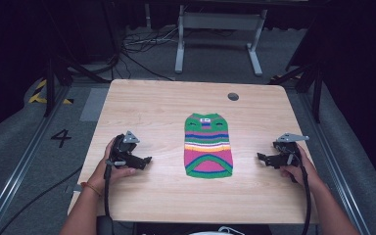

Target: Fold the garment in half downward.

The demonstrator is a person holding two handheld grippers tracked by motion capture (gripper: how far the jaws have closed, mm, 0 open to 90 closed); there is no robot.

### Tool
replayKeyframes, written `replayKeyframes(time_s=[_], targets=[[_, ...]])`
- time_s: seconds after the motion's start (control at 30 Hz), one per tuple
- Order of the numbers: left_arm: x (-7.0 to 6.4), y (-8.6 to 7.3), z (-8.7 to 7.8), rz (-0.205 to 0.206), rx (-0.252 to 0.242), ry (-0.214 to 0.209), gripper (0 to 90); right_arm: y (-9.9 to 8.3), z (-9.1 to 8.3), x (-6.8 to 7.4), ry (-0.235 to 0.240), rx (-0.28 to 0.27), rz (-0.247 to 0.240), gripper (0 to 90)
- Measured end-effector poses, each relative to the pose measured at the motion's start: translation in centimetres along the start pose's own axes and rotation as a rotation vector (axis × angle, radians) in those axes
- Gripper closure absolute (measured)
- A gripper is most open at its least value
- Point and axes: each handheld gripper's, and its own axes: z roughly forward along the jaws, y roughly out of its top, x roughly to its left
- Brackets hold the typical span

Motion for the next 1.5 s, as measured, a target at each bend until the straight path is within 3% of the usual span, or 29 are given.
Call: replayKeyframes(time_s=[0.53,0.6,0.67,0.73,0.77,0.8,0.83,0.9,0.97,1.23,1.33,1.5], targets=[[0.0,0.0,-0.1,0.001,0.000,-0.008,1.1,0.3,0.2,-0.4,0.051,0.010,-0.054,9.4],[0.0,0.1,-0.3,0.008,-0.009,-0.013,7.9,0.5,0.2,-0.5,0.059,0.024,-0.066,12.7],[-0.1,0.3,-0.4,0.030,-0.011,-0.020,19.0,1.0,0.0,-0.6,0.068,0.027,-0.073,25.2],[-0.2,0.6,-0.3,0.045,-0.001,-0.033,19.4,1.5,-0.3,-0.5,0.073,0.009,-0.078,23.7],[-0.5,1.2,-0.2,0.071,0.012,-0.041,22.4,2.3,-0.7,-0.5,0.087,-0.008,-0.074,30.2],[-0.5,1.2,-0.2,0.071,0.012,-0.041,26.0,2.3,-0.7,-0.5,0.087,-0.008,-0.074,30.2],[-1.0,1.8,-0.3,0.105,0.003,-0.035,27.6,3.2,-1.0,-0.4,0.099,-0.033,-0.078,32.3],[-1.2,2.2,-0.2,0.122,0.009,-0.036,27.1,3.7,-1.0,-0.3,0.106,-0.035,-0.077,33.2],[-1.1,2.9,-0.1,0.111,0.011,-0.059,27.3,4.7,-0.9,0.0,0.107,-0.039,-0.102,36.0],[-0.7,7.6,0.6,0.121,-0.051,-0.060,27.6,8.4,1.0,0.9,0.119,-0.025,-0.155,37.3],[-0.5,9.9,1.6,0.122,-0.072,-0.072,27.2,10.0,2.3,1.3,0.119,-0.014,-0.185,37.3],[-0.6,12.4,4.3,0.128,-0.075,-0.090,26.3,12.1,4.3,1.8,0.125,-0.018,-0.190,38.8]])
